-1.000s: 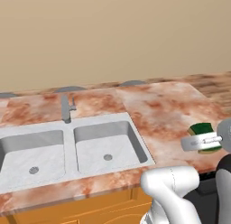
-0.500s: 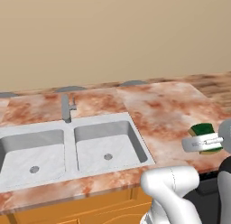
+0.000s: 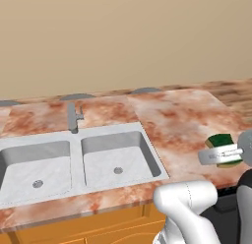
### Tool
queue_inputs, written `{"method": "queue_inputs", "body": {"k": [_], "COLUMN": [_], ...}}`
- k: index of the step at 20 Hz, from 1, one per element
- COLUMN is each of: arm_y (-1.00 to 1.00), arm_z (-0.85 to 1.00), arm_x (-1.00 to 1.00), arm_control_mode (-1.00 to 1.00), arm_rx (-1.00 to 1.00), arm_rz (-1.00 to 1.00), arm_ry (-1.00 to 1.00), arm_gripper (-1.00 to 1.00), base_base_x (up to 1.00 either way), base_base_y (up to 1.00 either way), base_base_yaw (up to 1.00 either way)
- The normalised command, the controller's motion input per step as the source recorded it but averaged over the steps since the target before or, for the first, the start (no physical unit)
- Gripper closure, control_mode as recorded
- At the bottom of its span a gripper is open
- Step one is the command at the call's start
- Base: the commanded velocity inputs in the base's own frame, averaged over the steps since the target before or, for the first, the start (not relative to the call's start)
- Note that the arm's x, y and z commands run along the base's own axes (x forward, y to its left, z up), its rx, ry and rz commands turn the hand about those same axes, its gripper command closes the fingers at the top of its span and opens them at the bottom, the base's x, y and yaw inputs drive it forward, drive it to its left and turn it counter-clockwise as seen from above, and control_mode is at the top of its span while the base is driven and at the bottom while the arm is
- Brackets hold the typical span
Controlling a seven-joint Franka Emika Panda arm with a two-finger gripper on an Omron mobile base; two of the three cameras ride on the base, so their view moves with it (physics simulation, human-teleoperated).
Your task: Open the cabinet. Pick the sponge and place it next to the sink. Then close the cabinet.
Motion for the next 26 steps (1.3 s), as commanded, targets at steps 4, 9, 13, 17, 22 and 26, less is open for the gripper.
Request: {"method": "queue_inputs", "body": {"k": [4, 9, 13, 17, 22, 26], "arm_y": [-0.41, -0.45, -0.18, 0.00, 0.12, 0.00], "arm_z": [-0.01, 0.00, -0.02, -0.07, -0.58, -0.99], "arm_x": [0.94, 1.00, 1.00, 0.85, 0.55, 0.62], "arm_control_mode": [-1.00, -1.00, -1.00, -1.00, -1.00, -1.00], "arm_rx": [-0.02, -0.05, -0.07, -0.05, 0.00, 0.05], "arm_rz": [0.00, -0.01, 0.00, -0.03, 0.00, 0.00], "arm_ry": [0.04, 0.16, 0.14, 0.12, 0.09, 0.15], "arm_gripper": [1.00, 1.00, 1.00, 1.00, 1.00, 1.00], "base_base_x": [0.00, 0.00, 0.00, 0.00, 0.00, 0.00], "base_base_y": [0.00, 0.00, 0.00, 0.00, 0.00, 0.00], "base_base_yaw": [0.00, 0.00, 0.00, 0.00, 0.00, 0.00]}}
